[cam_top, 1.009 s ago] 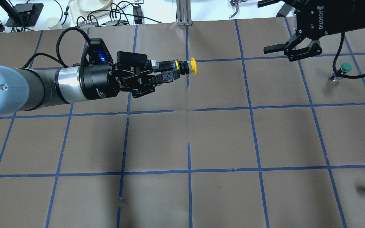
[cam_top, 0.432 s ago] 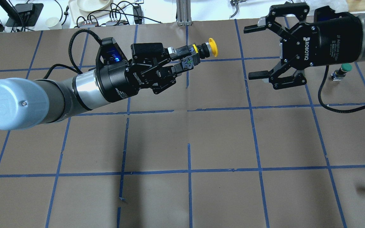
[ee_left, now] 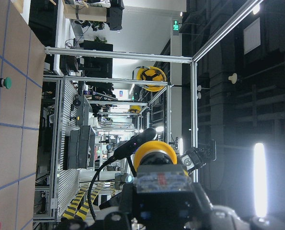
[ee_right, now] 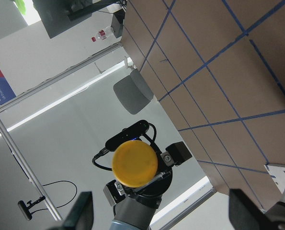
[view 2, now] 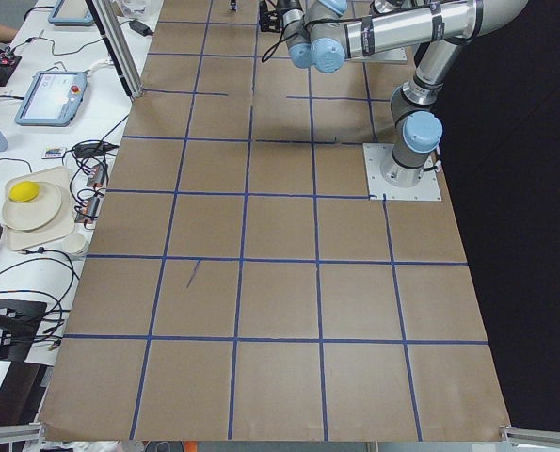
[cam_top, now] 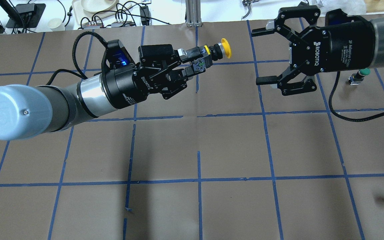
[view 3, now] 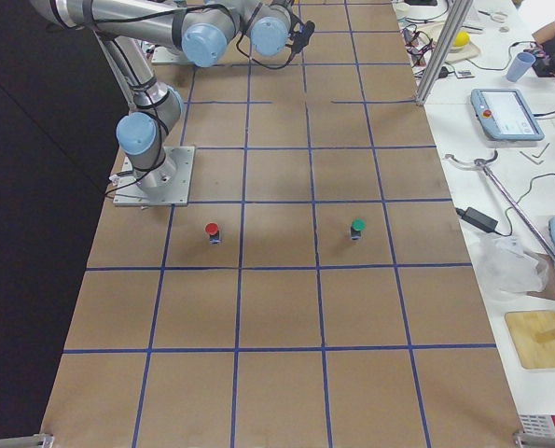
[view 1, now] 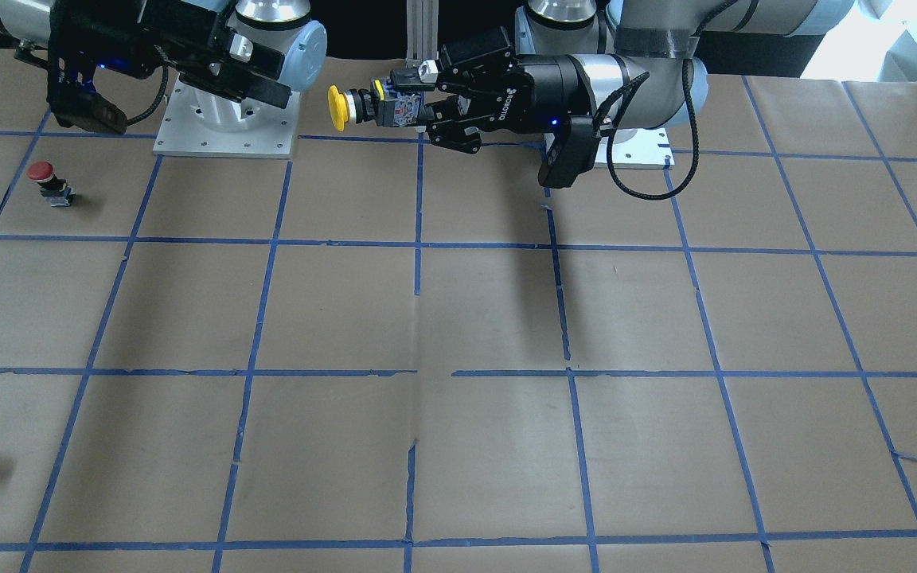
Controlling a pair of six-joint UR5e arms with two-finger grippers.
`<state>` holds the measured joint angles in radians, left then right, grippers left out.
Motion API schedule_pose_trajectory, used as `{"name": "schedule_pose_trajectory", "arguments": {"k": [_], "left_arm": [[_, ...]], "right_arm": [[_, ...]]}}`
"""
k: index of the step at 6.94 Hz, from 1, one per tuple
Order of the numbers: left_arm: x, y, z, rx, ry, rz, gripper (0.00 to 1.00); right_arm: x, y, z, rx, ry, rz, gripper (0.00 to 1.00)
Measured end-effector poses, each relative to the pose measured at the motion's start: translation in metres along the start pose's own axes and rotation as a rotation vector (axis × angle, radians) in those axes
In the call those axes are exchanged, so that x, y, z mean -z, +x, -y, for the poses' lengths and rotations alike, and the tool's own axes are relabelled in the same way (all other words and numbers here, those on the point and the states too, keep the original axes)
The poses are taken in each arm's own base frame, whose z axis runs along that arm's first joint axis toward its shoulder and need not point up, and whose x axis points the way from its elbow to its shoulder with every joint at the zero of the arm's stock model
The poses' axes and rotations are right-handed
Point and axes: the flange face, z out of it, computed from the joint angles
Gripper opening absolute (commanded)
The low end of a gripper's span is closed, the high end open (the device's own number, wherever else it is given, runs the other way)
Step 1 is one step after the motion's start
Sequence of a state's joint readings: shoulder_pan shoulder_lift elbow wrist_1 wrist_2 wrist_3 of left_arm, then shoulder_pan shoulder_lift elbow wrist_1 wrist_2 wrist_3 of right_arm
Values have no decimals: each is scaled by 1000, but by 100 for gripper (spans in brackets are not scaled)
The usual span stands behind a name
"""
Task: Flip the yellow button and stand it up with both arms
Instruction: 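Hold the button out with the left gripper while the right gripper approaches its yellow cap, then close the right gripper on the yellow cap and open the left gripper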
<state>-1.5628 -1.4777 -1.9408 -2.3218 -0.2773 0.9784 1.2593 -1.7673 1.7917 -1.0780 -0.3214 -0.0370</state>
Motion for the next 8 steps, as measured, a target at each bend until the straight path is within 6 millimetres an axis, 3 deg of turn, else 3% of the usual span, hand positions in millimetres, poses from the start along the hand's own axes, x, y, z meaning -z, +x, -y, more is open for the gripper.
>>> {"name": "schedule_pose_trajectory", "arguments": {"k": [2, 4, 6, 7, 8], "left_arm": [[-1, 0, -1, 17, -9, 4, 24], [-2, 4, -9, 62, -19, 10, 24], [-3, 8, -15, 81, -28, 15, 24], [-3, 9, -17, 81, -30, 16, 24], [-3, 9, -17, 82, -30, 16, 24]], "right_arm": [[-12, -13, 9, 35, -18, 12, 99], [-34, -17, 3, 65, -58, -7, 99], [-52, -18, -3, 87, -91, -23, 71], [-53, -19, -2, 91, -93, -28, 48], [-52, -19, -1, 96, -91, -30, 33]]}}
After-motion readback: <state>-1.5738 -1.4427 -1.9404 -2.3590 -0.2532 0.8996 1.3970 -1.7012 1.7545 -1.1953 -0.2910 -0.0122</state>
